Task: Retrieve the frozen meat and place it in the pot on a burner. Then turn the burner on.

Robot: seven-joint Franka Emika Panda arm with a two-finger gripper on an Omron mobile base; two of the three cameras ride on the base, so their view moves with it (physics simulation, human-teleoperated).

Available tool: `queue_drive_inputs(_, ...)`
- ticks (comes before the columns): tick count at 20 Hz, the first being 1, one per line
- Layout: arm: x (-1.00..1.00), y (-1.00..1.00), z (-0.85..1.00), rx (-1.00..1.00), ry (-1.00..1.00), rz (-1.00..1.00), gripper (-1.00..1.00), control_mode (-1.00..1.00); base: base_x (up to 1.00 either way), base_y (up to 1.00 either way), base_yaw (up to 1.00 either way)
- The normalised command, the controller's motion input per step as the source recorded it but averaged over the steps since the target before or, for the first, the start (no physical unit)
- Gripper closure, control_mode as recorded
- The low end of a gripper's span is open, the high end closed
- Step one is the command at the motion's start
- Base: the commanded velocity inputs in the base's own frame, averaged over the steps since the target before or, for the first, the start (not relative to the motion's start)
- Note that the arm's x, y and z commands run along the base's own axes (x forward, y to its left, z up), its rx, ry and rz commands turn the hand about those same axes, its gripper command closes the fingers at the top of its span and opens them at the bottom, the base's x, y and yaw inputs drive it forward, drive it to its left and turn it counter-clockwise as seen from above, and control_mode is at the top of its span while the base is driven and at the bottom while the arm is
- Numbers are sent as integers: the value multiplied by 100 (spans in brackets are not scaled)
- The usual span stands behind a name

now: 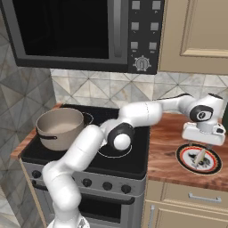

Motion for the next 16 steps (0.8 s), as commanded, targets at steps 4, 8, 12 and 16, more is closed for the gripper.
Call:
queue_drive_inputs(4, 14, -23, -19, -8, -1, 9, -100, -100, 0, 0, 0)
queue_drive_inputs(8, 14, 0, -11, -1, 0, 5, -100, -100, 0, 0, 0)
queue_drive_inputs(12, 9, 0, -21, 0, 1, 2, -100, -100, 0, 0, 0)
queue_drive_inputs(16, 0, 0, -33, 5, 3, 0, -100, -100, 0, 0, 0)
